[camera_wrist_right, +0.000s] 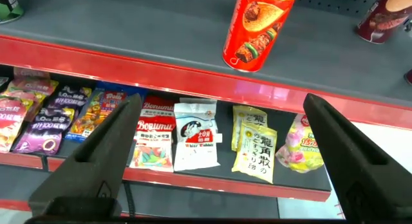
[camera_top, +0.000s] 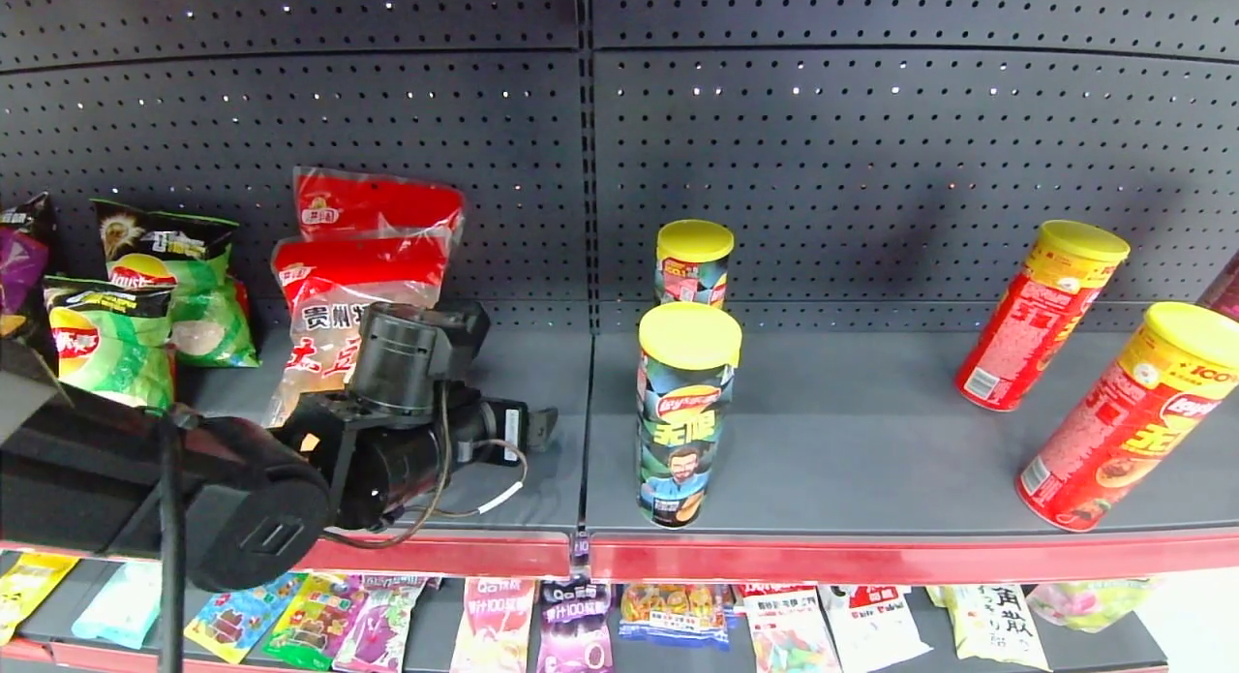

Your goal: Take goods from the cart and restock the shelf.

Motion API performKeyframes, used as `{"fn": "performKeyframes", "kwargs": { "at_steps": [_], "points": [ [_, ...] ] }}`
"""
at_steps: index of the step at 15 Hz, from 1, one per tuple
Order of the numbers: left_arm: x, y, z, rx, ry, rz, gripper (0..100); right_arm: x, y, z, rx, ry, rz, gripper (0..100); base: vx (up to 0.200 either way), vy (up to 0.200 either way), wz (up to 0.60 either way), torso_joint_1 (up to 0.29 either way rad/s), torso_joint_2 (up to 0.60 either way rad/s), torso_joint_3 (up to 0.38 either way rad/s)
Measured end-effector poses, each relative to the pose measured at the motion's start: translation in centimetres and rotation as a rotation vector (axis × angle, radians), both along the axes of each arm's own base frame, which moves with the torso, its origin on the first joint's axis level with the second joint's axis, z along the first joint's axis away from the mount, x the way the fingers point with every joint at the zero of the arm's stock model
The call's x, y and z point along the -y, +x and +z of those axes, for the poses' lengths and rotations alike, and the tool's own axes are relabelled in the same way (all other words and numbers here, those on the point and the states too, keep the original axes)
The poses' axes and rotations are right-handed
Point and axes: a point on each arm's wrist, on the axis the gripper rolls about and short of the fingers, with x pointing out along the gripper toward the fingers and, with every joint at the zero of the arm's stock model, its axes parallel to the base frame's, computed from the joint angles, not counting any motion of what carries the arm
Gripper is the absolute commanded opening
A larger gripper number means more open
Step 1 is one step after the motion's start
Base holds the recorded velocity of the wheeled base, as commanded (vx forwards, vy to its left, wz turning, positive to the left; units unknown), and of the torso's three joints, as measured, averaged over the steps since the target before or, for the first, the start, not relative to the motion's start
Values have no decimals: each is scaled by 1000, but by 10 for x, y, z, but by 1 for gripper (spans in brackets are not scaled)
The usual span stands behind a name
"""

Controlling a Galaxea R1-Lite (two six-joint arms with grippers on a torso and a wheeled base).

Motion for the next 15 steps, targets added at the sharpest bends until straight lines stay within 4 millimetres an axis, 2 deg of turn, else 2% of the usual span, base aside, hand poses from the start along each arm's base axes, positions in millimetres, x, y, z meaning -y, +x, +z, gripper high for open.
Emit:
{"fn": "performKeyframes", "kwargs": {
  "at_steps": [7,15],
  "points": [
    [25,-15,-9,-59,34,-93,100,0,0,0,0,0,0,100,0,0,0,0,0,0],
    [45,-17,-6,-63,11,-132,100,0,0,0,-1,0,0,100,0,0,0,0,0,0]
  ]
}}
